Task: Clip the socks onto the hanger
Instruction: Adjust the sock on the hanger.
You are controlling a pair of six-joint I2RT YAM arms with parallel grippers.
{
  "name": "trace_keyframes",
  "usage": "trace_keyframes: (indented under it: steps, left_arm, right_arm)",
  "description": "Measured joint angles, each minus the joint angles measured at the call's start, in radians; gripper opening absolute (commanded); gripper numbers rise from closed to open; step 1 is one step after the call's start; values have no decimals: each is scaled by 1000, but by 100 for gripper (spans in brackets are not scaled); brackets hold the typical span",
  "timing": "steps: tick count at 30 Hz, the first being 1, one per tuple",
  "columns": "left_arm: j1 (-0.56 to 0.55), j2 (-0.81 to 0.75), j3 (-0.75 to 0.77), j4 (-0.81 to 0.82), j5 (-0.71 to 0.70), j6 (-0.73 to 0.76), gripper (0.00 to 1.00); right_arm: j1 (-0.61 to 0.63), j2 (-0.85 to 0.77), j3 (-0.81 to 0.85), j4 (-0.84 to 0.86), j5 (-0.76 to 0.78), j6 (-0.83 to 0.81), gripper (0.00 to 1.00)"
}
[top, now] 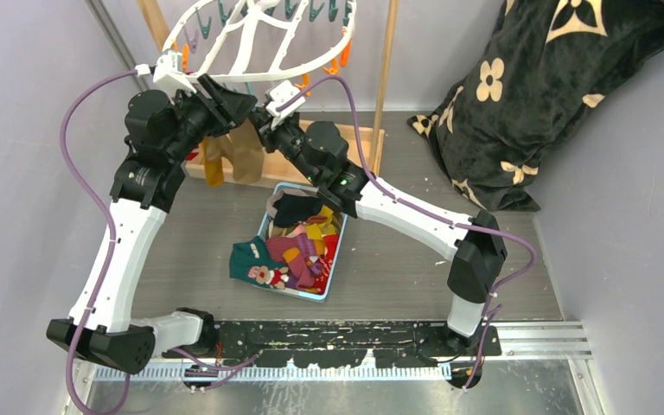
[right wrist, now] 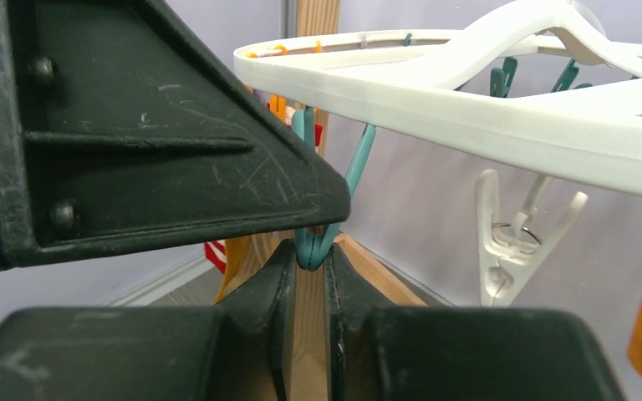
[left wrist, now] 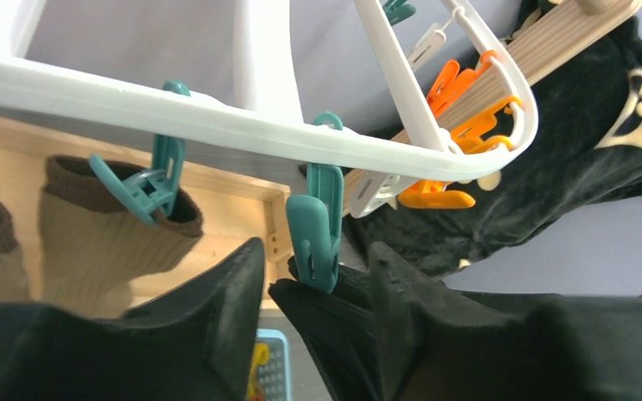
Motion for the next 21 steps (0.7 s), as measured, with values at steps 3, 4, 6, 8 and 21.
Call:
trace_keyframes:
  steps: [3,4,6,8,21]
  left_arm:
    - [0,0,0,-2,-3,6,78]
    - [0,-1,0,-3,-5,5,79]
    - [0,-3,0,-3,-11,6,79]
    - [0,-6,1,-3,-13,5,78]
    - [177,40,13,140,288,-179,63]
  right_arm:
    - [0,0,-3,10,-1,8,5]
    - [0,0,-3,11,-1,11,5]
    - [-1,0,-5,15,-2,19,5]
    - [-3,0,-8,23,-6,32,5]
    - [-89,-73,-123,91,-88,337,4]
